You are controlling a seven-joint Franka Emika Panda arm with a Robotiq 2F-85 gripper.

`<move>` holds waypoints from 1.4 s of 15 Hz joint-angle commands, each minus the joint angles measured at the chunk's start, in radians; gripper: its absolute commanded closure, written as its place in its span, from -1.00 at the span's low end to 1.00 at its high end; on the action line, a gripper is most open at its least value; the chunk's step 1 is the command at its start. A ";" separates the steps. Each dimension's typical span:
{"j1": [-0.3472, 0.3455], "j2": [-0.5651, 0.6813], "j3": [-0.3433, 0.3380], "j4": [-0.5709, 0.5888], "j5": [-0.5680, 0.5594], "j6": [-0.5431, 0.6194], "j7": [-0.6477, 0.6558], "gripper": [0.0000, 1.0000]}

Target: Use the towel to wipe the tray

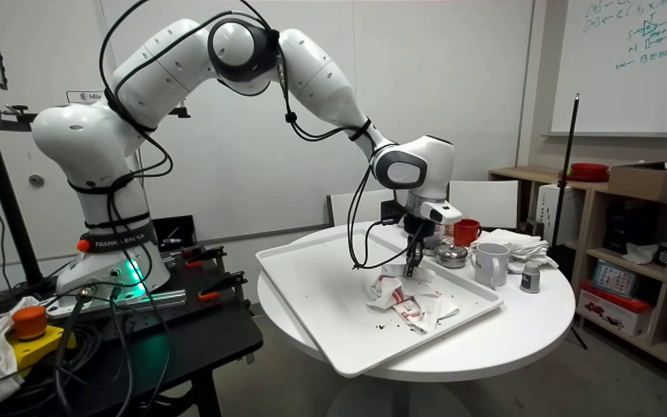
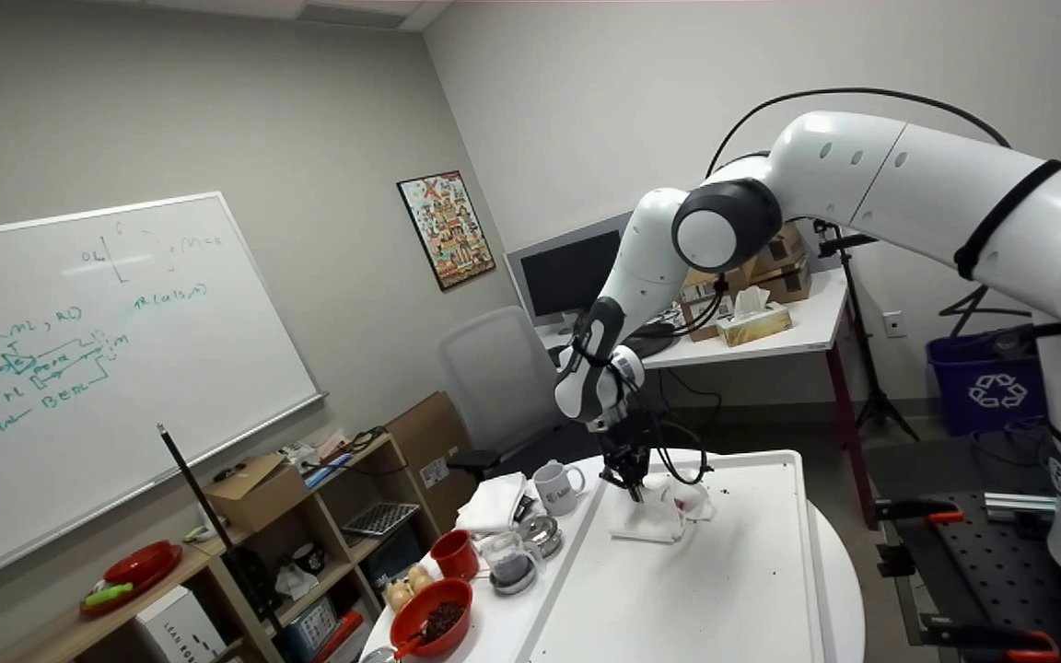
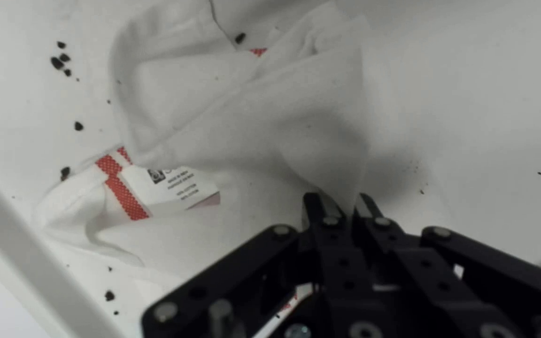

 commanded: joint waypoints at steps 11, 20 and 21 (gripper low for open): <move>0.176 -0.203 0.048 -0.271 -0.048 0.249 -0.036 0.88; 0.365 -0.179 0.051 -0.296 -0.218 0.220 -0.019 0.88; 0.382 -0.177 0.058 -0.300 -0.232 0.217 -0.022 0.88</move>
